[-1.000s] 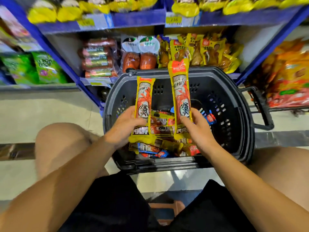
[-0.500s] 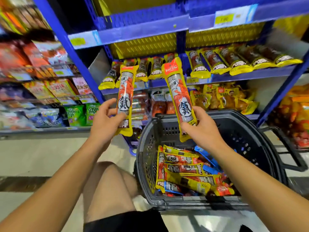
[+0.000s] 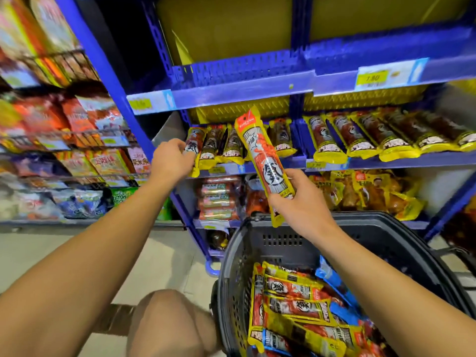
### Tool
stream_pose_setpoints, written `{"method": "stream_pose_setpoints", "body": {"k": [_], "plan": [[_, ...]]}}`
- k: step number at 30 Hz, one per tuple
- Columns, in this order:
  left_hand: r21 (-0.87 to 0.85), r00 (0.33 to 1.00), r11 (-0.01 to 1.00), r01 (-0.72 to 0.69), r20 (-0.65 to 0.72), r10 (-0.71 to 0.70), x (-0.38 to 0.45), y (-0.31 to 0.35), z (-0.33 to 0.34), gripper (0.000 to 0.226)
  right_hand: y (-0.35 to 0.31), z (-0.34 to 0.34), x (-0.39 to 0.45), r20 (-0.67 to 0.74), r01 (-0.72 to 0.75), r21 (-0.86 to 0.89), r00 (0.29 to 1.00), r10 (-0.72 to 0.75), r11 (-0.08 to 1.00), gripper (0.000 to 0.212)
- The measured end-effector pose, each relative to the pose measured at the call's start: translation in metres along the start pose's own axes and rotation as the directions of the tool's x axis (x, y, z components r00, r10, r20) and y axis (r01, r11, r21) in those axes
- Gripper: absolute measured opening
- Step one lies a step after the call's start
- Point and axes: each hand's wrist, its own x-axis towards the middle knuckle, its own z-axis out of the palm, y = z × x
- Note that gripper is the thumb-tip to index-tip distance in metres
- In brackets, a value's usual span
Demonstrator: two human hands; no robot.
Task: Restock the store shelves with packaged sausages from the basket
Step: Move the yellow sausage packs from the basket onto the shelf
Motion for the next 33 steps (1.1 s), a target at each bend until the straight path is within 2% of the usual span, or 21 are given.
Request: {"method": "stream_pose_setpoints", "body": {"k": [4,6,10,13,18,26,28,31,33], "plan": [[0.149,0.999,0.989,-0.022,0.038,0.016,0.003,0.007,-0.003,0.026,0.005,0.005,0.006,0.017,-0.012,0.016,1.000,0.012,1.000,0.038],[0.168,0.997,0.983,-0.072,0.031,0.068,-0.003,0.006,-0.006,0.023,0.007,0.006,0.007,0.021,-0.019,0.021,1.000,0.018,1.000,0.039],[0.110,0.961,0.954,-0.277,0.007,0.278,-0.025,-0.016,-0.006,0.050,0.010,0.010,0.008,0.020,-0.029,0.031,0.999,0.029,0.999,0.042],[0.154,0.922,0.909,-0.388,0.060,0.383,-0.030,-0.032,-0.004,0.058,0.012,0.014,0.008,0.020,-0.036,0.033,0.999,0.035,0.999,0.042],[0.158,0.916,0.903,-0.400,0.046,0.398,-0.021,-0.029,0.002,0.046,0.014,0.018,0.009,0.039,-0.064,0.046,0.997,0.063,0.997,0.043],[0.215,0.940,0.915,-0.341,0.091,0.329,-0.007,-0.017,0.009,0.035,0.015,0.013,0.009,0.034,-0.092,0.023,0.995,0.091,0.996,0.046],[0.216,0.940,0.915,-0.340,0.097,0.327,-0.008,-0.017,0.008,0.039,0.015,0.011,0.008,0.028,-0.093,0.029,0.995,0.093,0.995,0.045],[0.241,0.931,0.902,-0.358,0.018,0.365,-0.017,-0.015,0.002,0.051,0.015,0.010,0.005,0.018,-0.108,0.077,0.994,0.107,0.991,0.040],[0.160,0.909,0.905,-0.393,-0.077,0.408,-0.039,-0.010,-0.002,0.046,0.014,0.011,0.003,0.016,-0.133,0.116,0.991,0.132,0.984,0.032]]}}
